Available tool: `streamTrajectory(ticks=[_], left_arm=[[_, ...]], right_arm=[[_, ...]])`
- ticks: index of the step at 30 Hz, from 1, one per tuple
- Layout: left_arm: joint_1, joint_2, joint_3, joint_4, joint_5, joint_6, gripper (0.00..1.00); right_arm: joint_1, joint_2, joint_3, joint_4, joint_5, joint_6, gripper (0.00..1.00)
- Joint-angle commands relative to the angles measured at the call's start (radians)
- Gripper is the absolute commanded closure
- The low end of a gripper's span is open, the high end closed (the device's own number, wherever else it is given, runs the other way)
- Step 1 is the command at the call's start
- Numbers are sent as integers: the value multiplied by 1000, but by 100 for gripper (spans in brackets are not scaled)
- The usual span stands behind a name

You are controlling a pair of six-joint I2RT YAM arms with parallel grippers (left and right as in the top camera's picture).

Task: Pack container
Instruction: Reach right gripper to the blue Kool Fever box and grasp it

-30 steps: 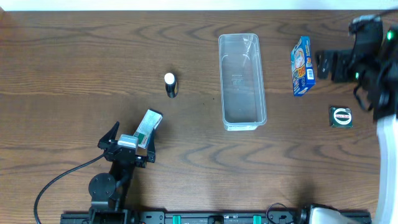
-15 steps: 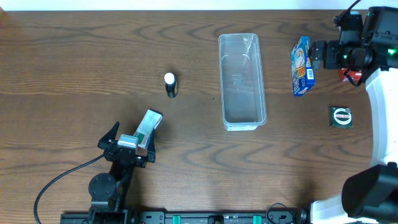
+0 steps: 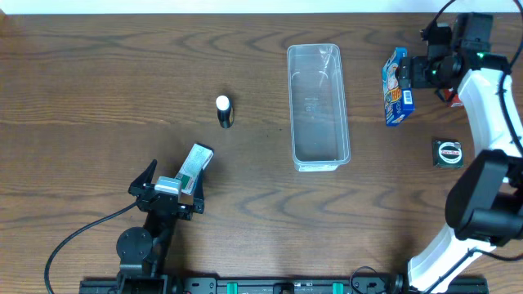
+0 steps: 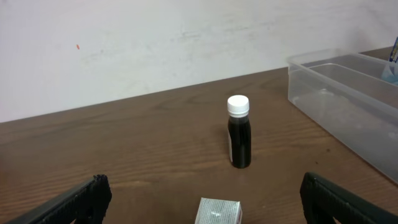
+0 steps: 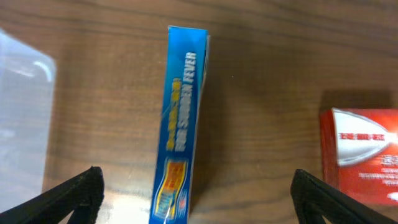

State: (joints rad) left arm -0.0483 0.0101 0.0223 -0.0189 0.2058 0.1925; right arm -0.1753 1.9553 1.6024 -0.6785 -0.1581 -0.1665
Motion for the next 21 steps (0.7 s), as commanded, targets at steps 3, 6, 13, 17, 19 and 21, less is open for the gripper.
streamTrajectory(ticks=[3,6,13,17,19,21], left_arm=[[4,-5,-18,-32,11,16,2],[4,-5,-18,-32,11,16,2],[4,-5,-18,-32,11,16,2],[4,-5,-18,-32,11,16,2],[4,-5,-18,-32,11,16,2],[4,-5,-18,-32,11,16,2]], right_arm=[[-7,46,13,37,11,5,5],[0,79,13,52,11,5,4],[27,137,13,71,4,5,7],[46,156,13,84,4,5,13],[55,160,13,88,4,5,17],[59,161,13,92,5,5,22]])
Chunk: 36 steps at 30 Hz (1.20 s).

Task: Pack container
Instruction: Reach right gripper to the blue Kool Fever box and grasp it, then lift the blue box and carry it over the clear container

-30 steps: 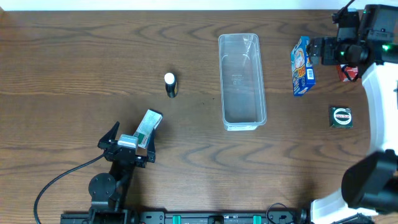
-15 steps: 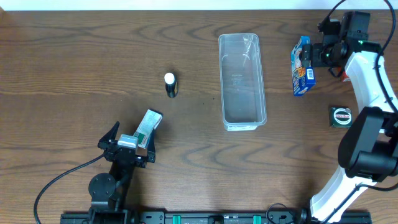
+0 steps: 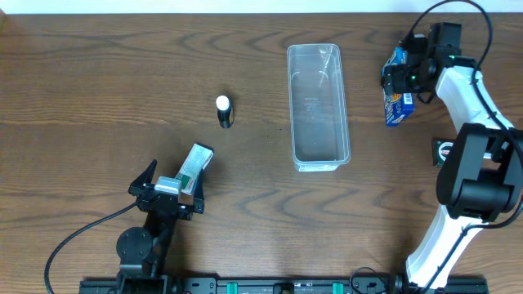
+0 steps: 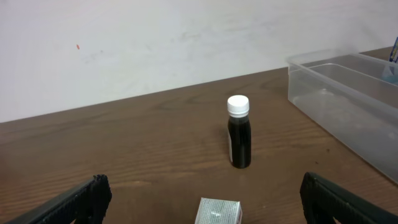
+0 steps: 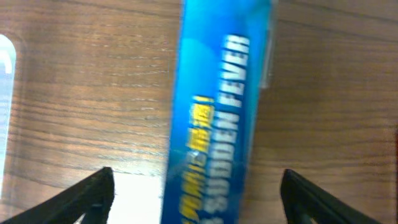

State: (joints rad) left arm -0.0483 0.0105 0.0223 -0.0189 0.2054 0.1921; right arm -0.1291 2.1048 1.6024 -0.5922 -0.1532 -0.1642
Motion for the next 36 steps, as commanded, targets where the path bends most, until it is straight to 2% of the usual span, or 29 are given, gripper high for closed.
streamTrajectory(ticks=[1,3,6,8,14,18,21,36], left_arm=[[4,-5,-18,-32,12,17,2],[4,-5,-18,-32,12,17,2],[4,-5,-18,-32,12,17,2],[4,-5,-18,-32,12,17,2],[4,-5,-18,-32,12,17,2],[4,-5,-18,-32,12,17,2],[4,-5,-18,-32,12,17,2],[4,-5,-18,-32,12,17,2]], right_arm=[[13,11,13,10,0,3,26],[12,11,13,15,9,20,32],[10,11,13,17,54,44,48],[9,11,13,16,60,44,51],[8,11,13,15,60,44,72],[8,10,13,14,59,45,73],[8,6,13,14,57,65,81],[8,-130,14,-7,-23,98,81]])
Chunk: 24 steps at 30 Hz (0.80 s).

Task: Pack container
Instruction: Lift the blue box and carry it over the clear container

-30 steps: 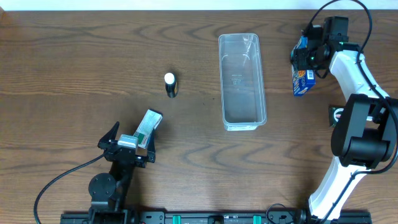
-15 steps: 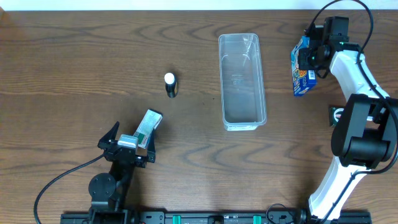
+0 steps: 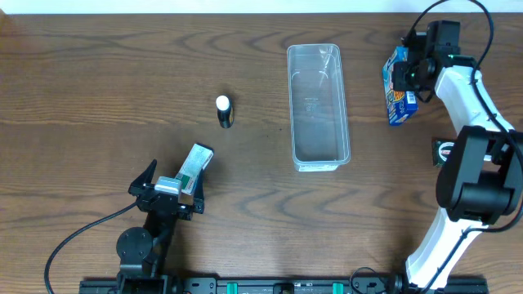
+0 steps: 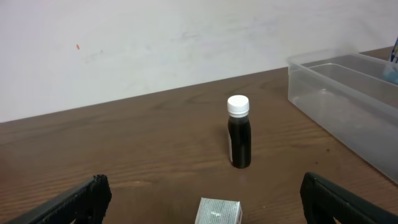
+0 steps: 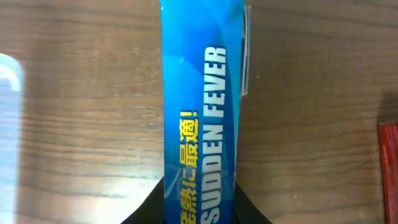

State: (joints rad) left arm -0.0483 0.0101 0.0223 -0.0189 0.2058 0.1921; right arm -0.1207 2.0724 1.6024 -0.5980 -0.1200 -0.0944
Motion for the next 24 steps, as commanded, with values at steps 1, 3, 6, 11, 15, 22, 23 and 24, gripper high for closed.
streamTrajectory(ticks=[1,3,6,11,15,22,23,24], left_arm=[[4,-5,-18,-32,11,17,2],[4,-1,-18,-33,11,17,2],[4,3,-18,-32,11,17,2],[4,7,-18,-32,11,17,2],[4,7,-18,-32,11,17,2],[4,7,-18,-32,11,17,2],[4,7,-18,-32,11,17,2],[4,7,-18,-32,11,17,2]], right_arm=[[0,-115,14,-6,-73,39,81],[0,-167,14,-25,-115,78,81],[0,-239,14,-54,-171,123,81],[2,-367,14,-130,-306,154,76],[14,-445,14,-191,-409,192,76],[108,-439,13,-192,-430,285,79],[127,-432,13,-181,-431,296,79],[140,-426,13,-174,-430,310,79]])
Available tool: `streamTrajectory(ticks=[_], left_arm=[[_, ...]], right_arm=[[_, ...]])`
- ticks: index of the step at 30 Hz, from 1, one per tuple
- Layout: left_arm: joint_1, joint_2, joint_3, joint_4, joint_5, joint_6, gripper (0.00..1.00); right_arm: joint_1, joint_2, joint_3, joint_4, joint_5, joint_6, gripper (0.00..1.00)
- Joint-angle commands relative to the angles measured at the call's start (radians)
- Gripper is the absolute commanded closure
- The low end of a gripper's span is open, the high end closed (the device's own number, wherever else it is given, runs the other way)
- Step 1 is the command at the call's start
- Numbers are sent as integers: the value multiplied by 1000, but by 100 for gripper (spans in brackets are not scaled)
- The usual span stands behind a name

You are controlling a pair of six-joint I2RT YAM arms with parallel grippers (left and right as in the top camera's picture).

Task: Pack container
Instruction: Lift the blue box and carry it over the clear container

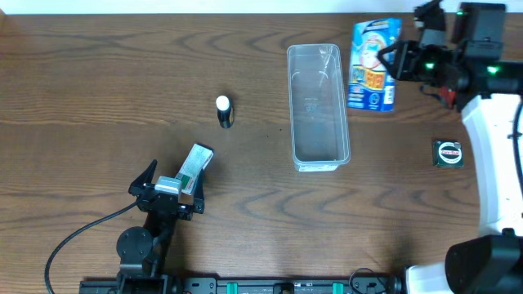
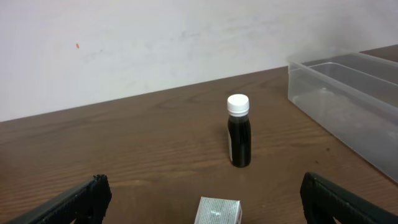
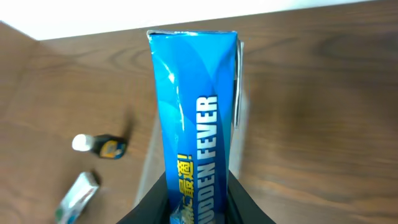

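Observation:
A clear plastic container stands mid-table, long side running front to back. My right gripper is shut on a blue medicine box, held lifted beside the container's far right rim; in the right wrist view the blue box stands between the jaws above the container. A dark bottle with a white cap stands left of the container, also the bottle in the left wrist view. A green-and-white box lies before my left gripper, which stays open near the front.
A small dark square packet lies at the right side of the table. The white right arm reaches along the right edge. A white wall stands behind the table's far edge.
My right gripper has lifted the blue box off the table and carried it left, from right of the container to beside its far right rim. The left arm has not moved.
My right gripper was open over the blue box lying right of the container. It then came lower around the box, then was shut on it on the table. Now it holds the box lifted by the container. The left gripper stayed open throughout.

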State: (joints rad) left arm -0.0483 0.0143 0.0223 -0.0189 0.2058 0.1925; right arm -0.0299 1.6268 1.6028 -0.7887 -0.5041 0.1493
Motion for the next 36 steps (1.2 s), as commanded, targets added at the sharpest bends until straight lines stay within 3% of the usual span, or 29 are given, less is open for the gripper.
streamTrajectory(ticks=[1,11,20,36], left_arm=[[4,3,-18,-32,11,16,2],[4,3,-18,-32,11,16,2],[4,3,-18,-32,11,16,2],[4,3,-18,-32,11,16,2]], right_arm=[[68,30,13,31,-46,83,79],[148,153,13,130,-34,195,79],[148,270,13,179,-54,210,78],[151,340,13,277,-146,274,78]])
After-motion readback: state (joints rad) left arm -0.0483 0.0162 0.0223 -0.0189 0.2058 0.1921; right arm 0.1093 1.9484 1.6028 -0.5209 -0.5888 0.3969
